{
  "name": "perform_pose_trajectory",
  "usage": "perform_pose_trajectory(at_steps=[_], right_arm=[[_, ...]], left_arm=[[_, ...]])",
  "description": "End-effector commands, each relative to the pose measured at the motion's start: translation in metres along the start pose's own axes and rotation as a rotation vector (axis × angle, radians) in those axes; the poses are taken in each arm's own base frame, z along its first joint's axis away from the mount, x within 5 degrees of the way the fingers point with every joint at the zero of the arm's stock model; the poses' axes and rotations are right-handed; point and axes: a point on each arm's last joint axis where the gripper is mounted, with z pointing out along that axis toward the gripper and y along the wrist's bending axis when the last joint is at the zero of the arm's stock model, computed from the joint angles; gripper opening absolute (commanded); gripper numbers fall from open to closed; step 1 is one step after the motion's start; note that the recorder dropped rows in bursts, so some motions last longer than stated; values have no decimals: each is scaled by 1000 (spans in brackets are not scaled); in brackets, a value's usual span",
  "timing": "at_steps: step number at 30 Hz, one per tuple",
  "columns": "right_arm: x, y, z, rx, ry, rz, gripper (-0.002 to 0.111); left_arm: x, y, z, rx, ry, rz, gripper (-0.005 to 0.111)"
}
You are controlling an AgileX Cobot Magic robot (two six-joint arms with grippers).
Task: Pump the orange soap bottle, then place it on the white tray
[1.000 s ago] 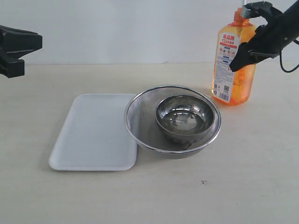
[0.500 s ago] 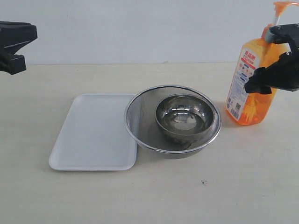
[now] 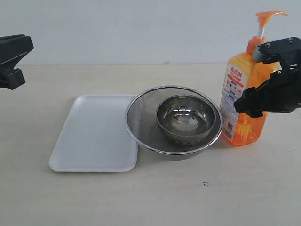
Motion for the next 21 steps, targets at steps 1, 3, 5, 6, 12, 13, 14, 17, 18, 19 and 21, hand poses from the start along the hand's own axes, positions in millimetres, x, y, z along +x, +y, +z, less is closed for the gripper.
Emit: perform_pose_trajectory(at_steps=[1,3,5,6,12,13,14,17,18,19,21], right_arm=[[-7,4,-4,42,-51,-9,0],[-7,3,-4,49,-54,-13,0],[-7,4,-4,38,-48,-13,0],[-6,5,-4,34,-46,-15,0],[-5,6,-4,16,-31,-52,0],[-5,7,-4,9,-27,-52,0],[-4,8,-4,-1,-22,-52,0],[-3,10,-4,-30,-7,-53,0],[-3,10,-4,-30,-7,-53,0],[-3,10,-4,-24,-9,-61,0],[-3,9,-4,-15,-8,-84,0]], left_arm=[[-1,-7,1,34,-25,-30,5],[0,-11,2,50,-19,-30,5],[-1,-13,3,64,-24,-30,5],[-1,-14,3,67,-24,-30,5],[1,-16,3,87,-7,1,5],[1,-16,3,90,-5,5,5],[1,-16,3,93,-3,9,5],[2,-16,3,93,7,14,5],[2,-16,3,91,9,16,5],[2,-16,3,90,10,19,5],[2,-16,3,90,10,19,5]])
